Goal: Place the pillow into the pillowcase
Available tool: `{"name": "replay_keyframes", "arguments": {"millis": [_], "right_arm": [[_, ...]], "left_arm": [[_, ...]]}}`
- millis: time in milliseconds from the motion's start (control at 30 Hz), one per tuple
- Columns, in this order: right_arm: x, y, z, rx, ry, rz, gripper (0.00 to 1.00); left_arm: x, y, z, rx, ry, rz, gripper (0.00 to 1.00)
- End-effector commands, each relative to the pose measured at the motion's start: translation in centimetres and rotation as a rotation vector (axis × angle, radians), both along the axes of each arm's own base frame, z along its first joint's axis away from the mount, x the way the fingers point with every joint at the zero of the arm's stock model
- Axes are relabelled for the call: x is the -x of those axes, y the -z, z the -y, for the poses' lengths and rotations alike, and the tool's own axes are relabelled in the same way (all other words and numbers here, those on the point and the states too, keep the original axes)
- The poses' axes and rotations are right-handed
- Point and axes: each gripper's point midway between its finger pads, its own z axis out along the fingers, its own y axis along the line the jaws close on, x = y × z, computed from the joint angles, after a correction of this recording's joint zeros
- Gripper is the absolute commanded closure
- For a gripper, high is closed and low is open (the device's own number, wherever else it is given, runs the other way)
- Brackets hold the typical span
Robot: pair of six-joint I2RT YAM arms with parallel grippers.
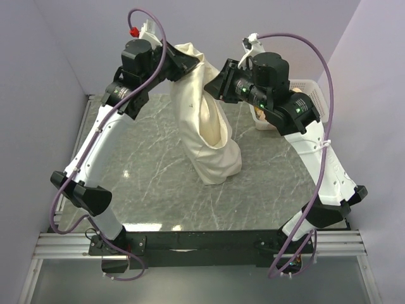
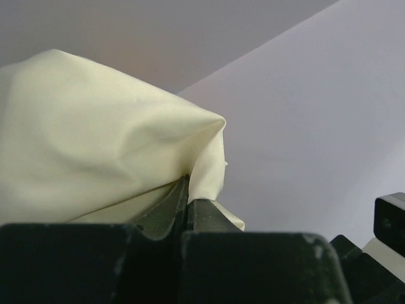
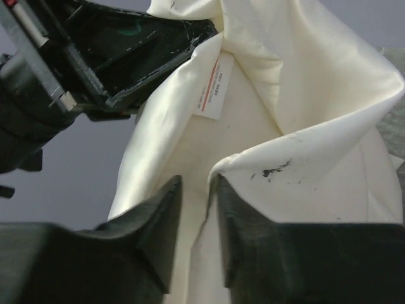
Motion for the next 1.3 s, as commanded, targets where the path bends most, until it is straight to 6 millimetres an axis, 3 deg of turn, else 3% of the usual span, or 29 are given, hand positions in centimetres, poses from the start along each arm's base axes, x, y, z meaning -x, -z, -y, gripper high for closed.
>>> {"name": "replay_keyframes", "arguments": {"millis": [0,67,167,233,300,333,367,433,467,633,733,1000,1233,1267], "right_arm": [[0.2,-2.7,1.6,-0.040,0.068,0.091,0.53],[0.3,-3.1,1.6,-0.058,0.068,0.105,0.38],[0.2,-3.2,1.8,-0.067,0.083,0.103,0.33],[0.0,-2.3,2.3,-0.063,0.117,0.084,0.33],[0.5,-2.9,3.7,-0.088,0.165,0.105,0.34],[0.5,-1.8,3.8,-0.082,0.177,0.088,0.34],[1.5,-3.4,4.8,-0.124,0.185,0.128,0.34],[2.2,-3.5,5.3,-0.143,0.184,0.143,0.35],[3.3,-4.7,5.9,-0.167,0.171,0.172,0.35],[5.5,-5.4,6.7,-0.132,0.130,0.211,0.35],[7.0,-4.8,6.8,-0.078,0.083,0.223,0.36],[9.8,0.9,4.8,0.190,-0.001,0.182,0.33],[9.8,2.1,4.3,0.344,0.042,0.206,0.23],[9.3,3.1,3.9,0.391,0.048,0.186,0.23]], "left_arm": [[0.3,-1.2,1.3,-0.009,-0.018,0.047,0.99],[0.5,-1.0,2.0,-0.015,-0.014,0.046,0.99],[0.4,-0.4,2.7,-0.019,-0.005,0.037,0.99],[0.3,-0.2,2.9,-0.017,-0.001,0.031,0.99],[0.1,0.2,3.2,-0.017,0.002,0.023,0.99],[0.1,0.2,3.2,-0.017,0.001,0.025,0.99],[-0.1,0.4,3.4,-0.019,0.004,0.020,0.99],[-0.3,0.5,3.4,-0.020,0.000,0.018,0.99],[-0.6,0.9,3.5,-0.029,-0.006,0.013,0.99],[-1.9,1.6,3.6,-0.054,-0.036,0.000,0.99],[-2.5,2.0,3.4,-0.062,-0.052,-0.005,0.99],[-3.9,2.6,3.2,-0.059,-0.065,-0.019,0.99],[-4.4,3.2,3.5,-0.059,-0.058,-0.029,0.99],[-4.4,3.2,3.5,-0.057,-0.058,-0.029,0.99]]}}
